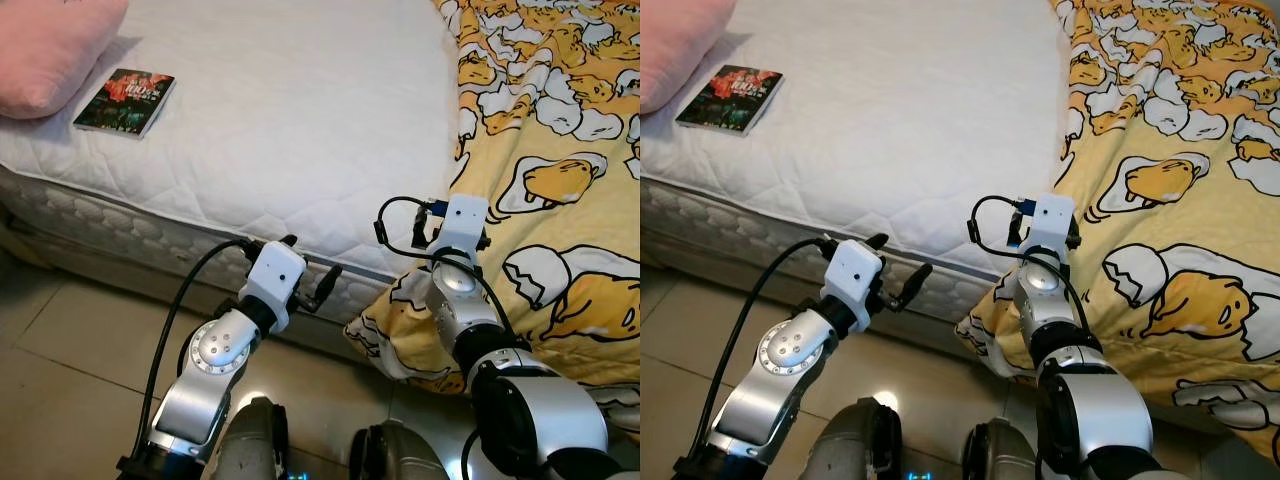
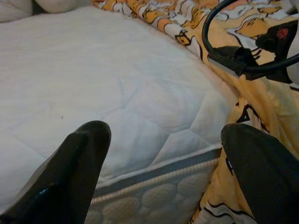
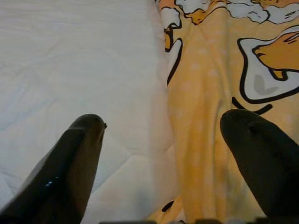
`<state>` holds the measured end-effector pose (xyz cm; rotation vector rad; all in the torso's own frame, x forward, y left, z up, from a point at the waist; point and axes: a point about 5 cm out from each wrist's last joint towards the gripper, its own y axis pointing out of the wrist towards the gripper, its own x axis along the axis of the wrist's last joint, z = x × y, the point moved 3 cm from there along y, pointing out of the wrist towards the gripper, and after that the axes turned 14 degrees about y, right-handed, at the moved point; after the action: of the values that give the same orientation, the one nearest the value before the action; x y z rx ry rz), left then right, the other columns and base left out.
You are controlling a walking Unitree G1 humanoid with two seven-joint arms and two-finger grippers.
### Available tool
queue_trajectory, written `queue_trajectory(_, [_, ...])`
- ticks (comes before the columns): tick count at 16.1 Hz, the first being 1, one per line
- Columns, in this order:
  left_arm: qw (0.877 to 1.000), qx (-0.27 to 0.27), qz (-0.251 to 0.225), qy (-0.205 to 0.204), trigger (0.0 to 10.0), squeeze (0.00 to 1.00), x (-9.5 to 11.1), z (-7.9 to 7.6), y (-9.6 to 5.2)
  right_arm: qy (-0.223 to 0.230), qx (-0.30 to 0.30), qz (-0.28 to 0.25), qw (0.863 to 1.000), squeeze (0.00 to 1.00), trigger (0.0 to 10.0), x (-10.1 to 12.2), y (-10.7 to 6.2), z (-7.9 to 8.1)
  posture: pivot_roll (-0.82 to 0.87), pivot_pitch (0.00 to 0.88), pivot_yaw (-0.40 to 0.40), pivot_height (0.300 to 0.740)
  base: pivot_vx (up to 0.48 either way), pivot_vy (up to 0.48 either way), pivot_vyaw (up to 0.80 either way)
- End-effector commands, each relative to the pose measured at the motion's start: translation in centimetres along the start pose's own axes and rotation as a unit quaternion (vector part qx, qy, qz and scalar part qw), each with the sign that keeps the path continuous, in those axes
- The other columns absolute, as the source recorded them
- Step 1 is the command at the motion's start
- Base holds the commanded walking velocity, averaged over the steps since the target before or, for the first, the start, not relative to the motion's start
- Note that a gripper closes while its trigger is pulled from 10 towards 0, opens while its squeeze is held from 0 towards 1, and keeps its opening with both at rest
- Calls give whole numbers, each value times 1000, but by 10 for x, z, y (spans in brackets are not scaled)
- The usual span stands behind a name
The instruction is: Clean up the room
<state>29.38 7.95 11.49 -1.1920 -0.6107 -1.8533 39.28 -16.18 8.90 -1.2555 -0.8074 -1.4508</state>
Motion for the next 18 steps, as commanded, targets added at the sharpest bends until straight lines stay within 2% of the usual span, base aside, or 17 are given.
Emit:
queue_trajectory(1, [1000, -8, -16, -2, 10000, 0, 7, -2, -1, 5, -14, 1, 1000, 1000, 10000, 2, 2, -6, 207, 85, -45, 699, 424, 0, 0])
queue_trajectory(5, [999, -25, -32, 2, 10000, 0, 10, -8, -1, -3, -16, 8, 1000, 1000, 10000, -1, 2, -6, 202, 76, -40, 699, 442, 0, 0])
queue_trajectory(6, [999, -26, -31, 4, 10000, 0, 10, -7, -1, -4, -17, 11, 1000, 59, 10000, -1, 2, -6, 200, 74, -40, 699, 442, 0, 0])
queue_trajectory(7, [999, -27, -31, 5, 10000, 0, 10, -7, 0, -9, -18, 12, 1000, 0, 10000, -1, 2, -7, 198, 75, -39, 699, 442, 0, 0])
queue_trajectory(10, [1000, -21, -20, 4, 10000, 0, 6, -3, 2, -13, -16, 14, 1000, 0, 10000, -3, 2, -6, 189, 80, -34, 699, 146, 0, 0])
queue_trajectory(12, [1000, -23, -15, 13, 10000, 0, 4, -4, 5, -1, -26, 21, 999, 0, 10000, -4, 1, -9, 184, 84, -31, 699, 0, 0, -731])
queue_trajectory(18, [999, -22, -15, 23, 10000, 0, 4, -5, 8, -6, -32, 10, 999, 0, 10000, -2, 1, -12, 175, 90, -25, 699, 0, 0, -734])
